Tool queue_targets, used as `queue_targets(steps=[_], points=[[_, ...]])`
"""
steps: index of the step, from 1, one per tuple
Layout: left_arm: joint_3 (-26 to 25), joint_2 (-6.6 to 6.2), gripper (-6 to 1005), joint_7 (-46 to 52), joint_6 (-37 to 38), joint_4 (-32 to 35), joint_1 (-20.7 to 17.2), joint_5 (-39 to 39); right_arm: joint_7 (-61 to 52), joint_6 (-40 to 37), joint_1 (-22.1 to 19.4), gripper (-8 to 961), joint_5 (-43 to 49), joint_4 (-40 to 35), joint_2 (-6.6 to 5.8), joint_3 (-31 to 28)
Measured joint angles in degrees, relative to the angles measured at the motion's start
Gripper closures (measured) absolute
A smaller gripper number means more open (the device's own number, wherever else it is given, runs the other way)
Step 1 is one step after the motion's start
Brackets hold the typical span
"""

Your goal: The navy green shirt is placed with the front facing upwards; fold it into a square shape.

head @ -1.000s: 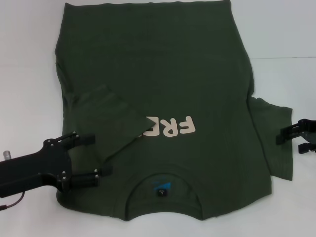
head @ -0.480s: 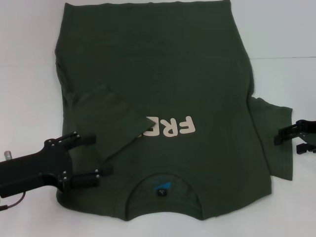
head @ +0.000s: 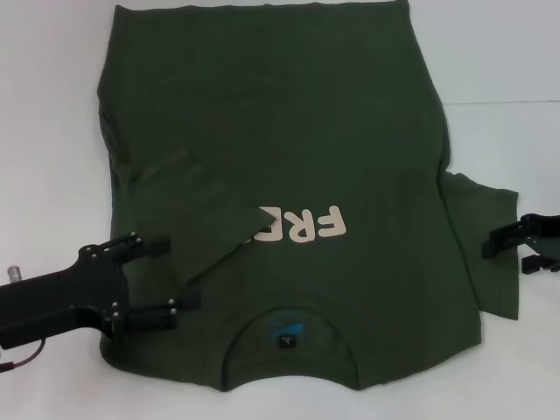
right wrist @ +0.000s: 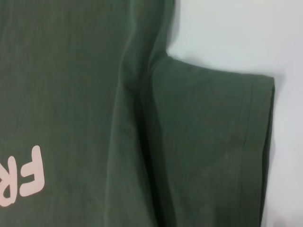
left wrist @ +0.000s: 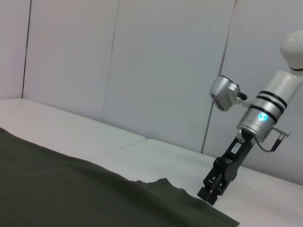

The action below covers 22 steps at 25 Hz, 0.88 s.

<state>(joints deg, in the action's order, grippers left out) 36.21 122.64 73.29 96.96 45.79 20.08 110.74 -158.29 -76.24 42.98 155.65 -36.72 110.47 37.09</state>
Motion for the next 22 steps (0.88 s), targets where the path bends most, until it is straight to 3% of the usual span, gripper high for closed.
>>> queue_targets(steps=[22], points=[[0.1,0.13,63,0.0,-0.6,0.0,0.1,0.0,0.0,1.0,0.4,179,-0.4,0.4,0.43,0.0]])
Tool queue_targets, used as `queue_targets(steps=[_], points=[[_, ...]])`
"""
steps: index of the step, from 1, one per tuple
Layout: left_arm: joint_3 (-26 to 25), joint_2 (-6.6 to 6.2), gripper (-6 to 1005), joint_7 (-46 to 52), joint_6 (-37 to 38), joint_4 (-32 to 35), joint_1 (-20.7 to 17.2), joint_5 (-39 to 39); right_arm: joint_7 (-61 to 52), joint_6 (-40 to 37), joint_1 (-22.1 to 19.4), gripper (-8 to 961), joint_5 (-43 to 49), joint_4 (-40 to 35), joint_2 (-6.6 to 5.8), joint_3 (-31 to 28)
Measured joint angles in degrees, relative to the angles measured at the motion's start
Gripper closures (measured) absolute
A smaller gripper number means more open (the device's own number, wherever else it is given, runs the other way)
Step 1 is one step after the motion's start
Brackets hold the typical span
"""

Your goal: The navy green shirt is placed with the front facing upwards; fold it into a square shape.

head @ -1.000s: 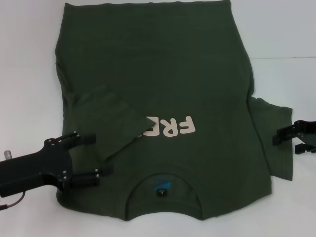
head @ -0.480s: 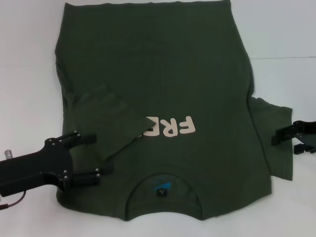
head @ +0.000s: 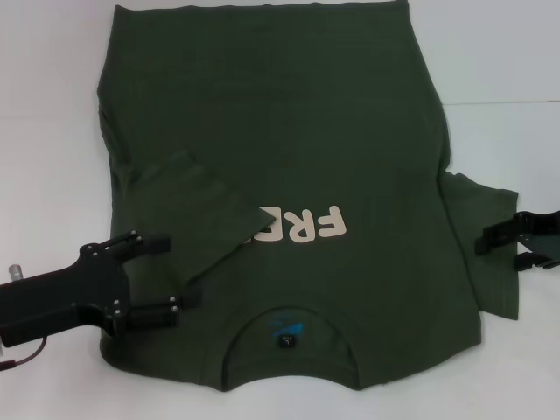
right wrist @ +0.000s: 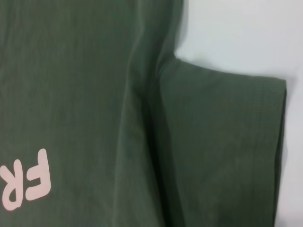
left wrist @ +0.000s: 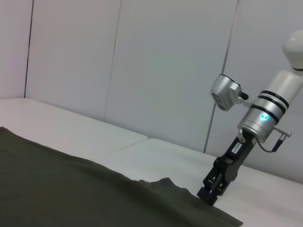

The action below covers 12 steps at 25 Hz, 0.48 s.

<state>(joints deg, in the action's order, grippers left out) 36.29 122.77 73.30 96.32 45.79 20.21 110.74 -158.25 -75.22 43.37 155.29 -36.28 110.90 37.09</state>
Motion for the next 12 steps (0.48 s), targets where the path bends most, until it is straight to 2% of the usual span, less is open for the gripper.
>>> queue_targets(steps=[12], points=[[0.0,0.03,62,0.0,-0.1,0.0,0.0,0.0,0.0,0.3,0.3,180,0.1,0.7,0.26,0.0]])
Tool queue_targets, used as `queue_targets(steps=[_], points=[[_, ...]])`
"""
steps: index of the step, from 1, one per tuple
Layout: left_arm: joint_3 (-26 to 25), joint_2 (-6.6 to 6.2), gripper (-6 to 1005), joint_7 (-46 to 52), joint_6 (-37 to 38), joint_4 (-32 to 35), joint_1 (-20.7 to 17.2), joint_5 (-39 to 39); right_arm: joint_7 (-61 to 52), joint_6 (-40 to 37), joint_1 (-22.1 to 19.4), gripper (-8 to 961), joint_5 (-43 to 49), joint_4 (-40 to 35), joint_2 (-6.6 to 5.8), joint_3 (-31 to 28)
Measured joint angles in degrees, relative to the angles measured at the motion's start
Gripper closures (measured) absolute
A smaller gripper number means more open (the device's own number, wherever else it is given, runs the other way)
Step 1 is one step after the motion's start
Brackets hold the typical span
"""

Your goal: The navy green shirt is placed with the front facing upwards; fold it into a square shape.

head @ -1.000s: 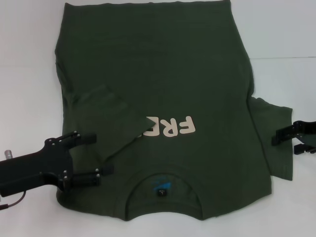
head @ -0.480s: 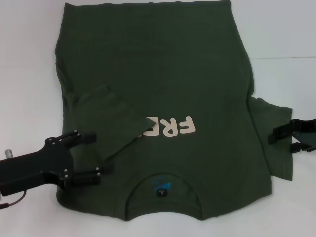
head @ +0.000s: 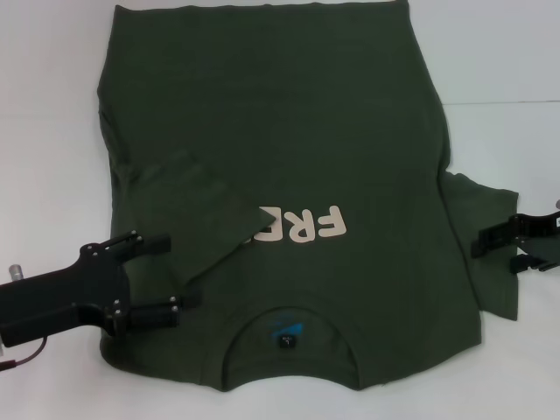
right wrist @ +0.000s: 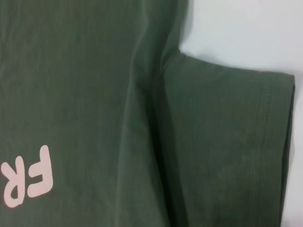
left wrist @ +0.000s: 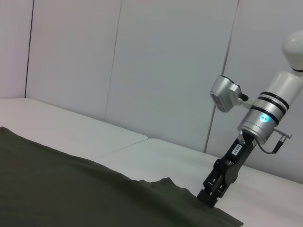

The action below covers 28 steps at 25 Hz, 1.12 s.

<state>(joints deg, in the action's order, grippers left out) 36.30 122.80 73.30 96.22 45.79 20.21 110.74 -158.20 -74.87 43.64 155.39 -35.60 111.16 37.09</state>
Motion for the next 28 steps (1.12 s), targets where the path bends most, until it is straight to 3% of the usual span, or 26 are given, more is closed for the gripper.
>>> queue_targets(steps=[28], points=[[0.0,0.06,63,0.2,0.1,0.0,0.0,0.2,-0.2,-1.1,0.0,181,0.4,0.0,-1.12,0.7]])
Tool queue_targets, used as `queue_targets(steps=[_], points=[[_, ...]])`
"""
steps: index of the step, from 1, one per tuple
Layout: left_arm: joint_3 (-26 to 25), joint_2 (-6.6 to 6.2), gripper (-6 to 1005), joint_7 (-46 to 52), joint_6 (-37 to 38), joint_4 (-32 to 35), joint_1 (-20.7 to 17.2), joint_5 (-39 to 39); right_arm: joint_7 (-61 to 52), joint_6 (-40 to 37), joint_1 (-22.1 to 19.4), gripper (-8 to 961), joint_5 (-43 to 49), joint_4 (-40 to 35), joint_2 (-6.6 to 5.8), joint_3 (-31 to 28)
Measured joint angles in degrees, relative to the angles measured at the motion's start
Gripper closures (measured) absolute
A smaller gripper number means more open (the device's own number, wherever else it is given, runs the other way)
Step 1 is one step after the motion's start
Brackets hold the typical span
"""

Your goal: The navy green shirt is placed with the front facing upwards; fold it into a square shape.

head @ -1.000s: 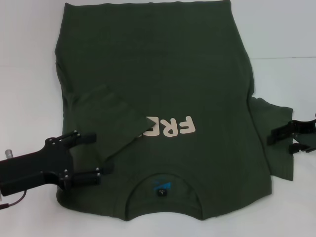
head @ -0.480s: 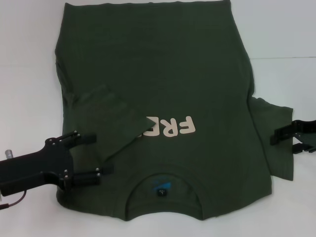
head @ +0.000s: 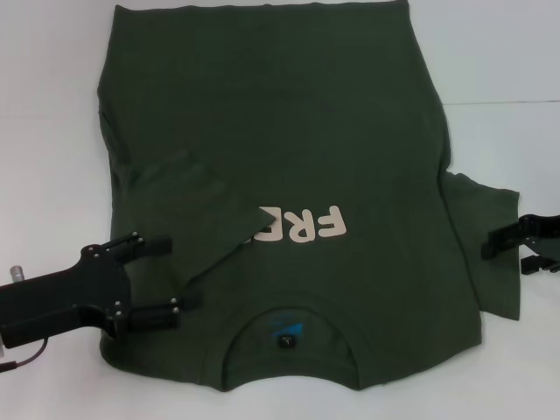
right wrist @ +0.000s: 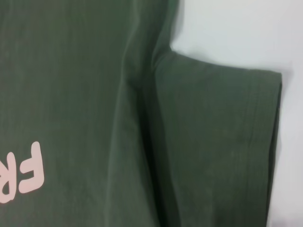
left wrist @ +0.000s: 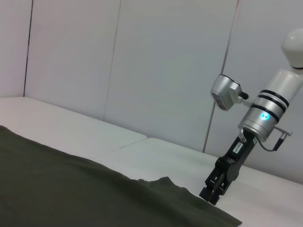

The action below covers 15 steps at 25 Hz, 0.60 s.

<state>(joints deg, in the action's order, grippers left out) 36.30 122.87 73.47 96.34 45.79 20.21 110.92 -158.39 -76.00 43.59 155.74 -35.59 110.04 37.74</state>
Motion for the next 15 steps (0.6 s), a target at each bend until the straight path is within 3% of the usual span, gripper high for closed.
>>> queue_targets(steps=[15], points=[[0.0,-0.01,62,0.1,0.0,0.0,0.0,-0.1,0.1,-0.3,-0.1,181,0.0,0.0,0.16,0.1]])
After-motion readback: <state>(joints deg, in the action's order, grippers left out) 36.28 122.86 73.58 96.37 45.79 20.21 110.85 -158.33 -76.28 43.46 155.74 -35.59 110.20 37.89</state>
